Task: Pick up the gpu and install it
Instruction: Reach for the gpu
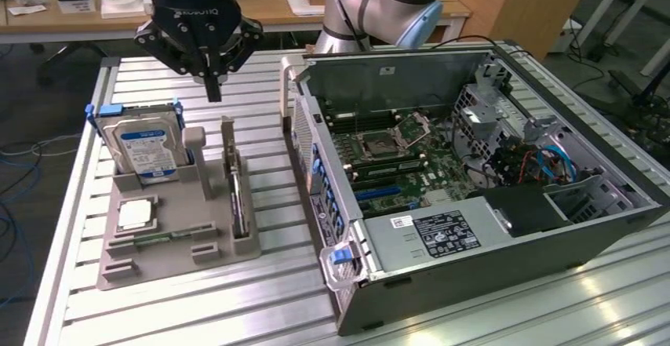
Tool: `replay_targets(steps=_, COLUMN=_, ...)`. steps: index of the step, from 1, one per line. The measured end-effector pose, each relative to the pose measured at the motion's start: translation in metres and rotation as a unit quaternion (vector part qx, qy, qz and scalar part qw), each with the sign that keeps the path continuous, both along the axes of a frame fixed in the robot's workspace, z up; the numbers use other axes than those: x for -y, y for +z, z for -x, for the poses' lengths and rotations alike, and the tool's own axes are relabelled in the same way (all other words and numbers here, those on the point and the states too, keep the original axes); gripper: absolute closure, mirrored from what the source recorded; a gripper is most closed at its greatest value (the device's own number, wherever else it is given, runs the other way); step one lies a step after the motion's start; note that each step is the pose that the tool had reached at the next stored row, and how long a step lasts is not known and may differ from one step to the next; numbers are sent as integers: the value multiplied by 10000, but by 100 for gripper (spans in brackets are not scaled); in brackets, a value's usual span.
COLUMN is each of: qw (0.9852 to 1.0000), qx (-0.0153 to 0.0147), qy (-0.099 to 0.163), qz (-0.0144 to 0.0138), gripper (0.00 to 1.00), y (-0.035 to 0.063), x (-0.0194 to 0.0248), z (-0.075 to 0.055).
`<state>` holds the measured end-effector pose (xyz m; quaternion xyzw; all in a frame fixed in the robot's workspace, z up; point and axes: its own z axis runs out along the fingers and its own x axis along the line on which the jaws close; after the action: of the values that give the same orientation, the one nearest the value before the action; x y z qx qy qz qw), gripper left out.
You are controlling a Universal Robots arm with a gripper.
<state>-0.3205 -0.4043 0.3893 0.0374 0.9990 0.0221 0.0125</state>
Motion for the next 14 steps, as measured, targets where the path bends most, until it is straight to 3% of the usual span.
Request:
replay_targets(steps=8, qw=10000, qx=0, qy=0, qz=0, gripper=89, y=-3, x=10, z=100)
replay_targets(steps=14, qw=10000, qx=0, qy=0, qz=0, gripper=89, y=-3, x=13, z=103)
